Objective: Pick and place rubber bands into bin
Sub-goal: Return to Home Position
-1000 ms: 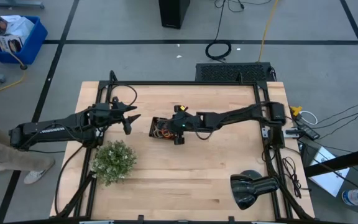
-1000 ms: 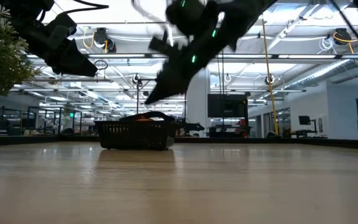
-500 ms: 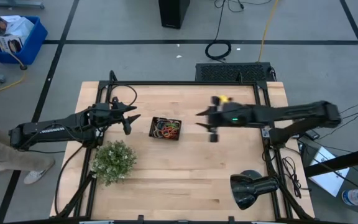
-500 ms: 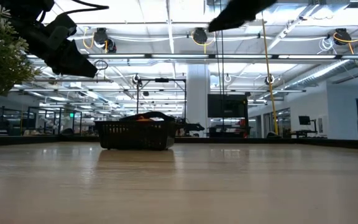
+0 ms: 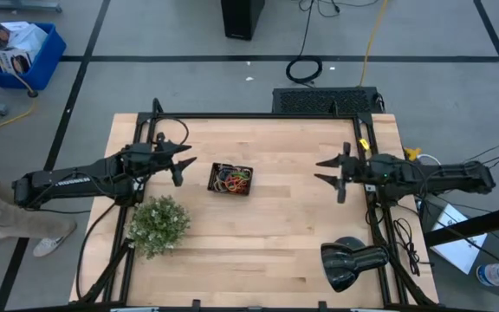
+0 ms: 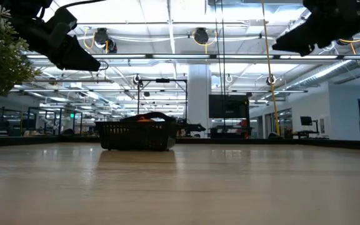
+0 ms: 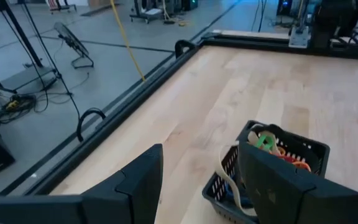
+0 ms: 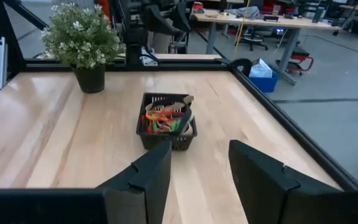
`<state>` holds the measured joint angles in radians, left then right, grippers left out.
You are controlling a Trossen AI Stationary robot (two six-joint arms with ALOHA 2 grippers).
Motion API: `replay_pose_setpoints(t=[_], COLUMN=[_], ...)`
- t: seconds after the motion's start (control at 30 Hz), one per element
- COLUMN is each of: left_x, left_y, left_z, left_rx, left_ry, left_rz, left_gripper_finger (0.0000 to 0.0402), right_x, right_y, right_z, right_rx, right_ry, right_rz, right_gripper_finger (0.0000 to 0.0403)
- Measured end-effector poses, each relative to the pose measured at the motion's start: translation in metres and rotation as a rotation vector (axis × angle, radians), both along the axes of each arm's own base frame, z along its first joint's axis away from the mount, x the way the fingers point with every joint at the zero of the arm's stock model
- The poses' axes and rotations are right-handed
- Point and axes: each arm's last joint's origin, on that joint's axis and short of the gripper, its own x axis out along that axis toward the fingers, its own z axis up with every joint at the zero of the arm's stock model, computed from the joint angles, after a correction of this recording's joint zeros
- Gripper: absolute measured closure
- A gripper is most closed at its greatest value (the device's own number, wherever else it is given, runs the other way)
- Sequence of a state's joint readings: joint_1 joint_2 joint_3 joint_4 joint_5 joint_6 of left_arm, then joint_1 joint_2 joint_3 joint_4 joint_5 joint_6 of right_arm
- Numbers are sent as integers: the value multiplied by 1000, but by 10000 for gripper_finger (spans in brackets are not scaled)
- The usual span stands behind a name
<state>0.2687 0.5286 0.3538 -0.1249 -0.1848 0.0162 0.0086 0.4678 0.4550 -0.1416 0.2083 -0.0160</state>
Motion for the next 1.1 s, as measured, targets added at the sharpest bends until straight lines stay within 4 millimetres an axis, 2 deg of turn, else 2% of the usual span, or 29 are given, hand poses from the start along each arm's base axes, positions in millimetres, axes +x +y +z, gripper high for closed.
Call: replay_pose_setpoints(t=[0.33, 0.63, 0.87, 1.1], left_x=[-7, -35, -47, -55], left_y=[-2, -6, -10, -12], left_z=[5, 12, 12, 10], left_rx=[-22, 3, -23, -27], left_ry=[-51, -130, -172, -159], left_rz=[11, 133, 124, 125], left_gripper_finger=[185, 185, 185, 185], right_x=[-23, -39, -34, -30], right_y=[0, 0, 0, 0], right_z=[-25, -22, -41, -51], right_rx=[5, 21, 14, -10], right_ry=[-36, -94, -134, -156], right_rz=[0, -3, 0, 4], right_gripper_finger=[244, 246, 246, 245])
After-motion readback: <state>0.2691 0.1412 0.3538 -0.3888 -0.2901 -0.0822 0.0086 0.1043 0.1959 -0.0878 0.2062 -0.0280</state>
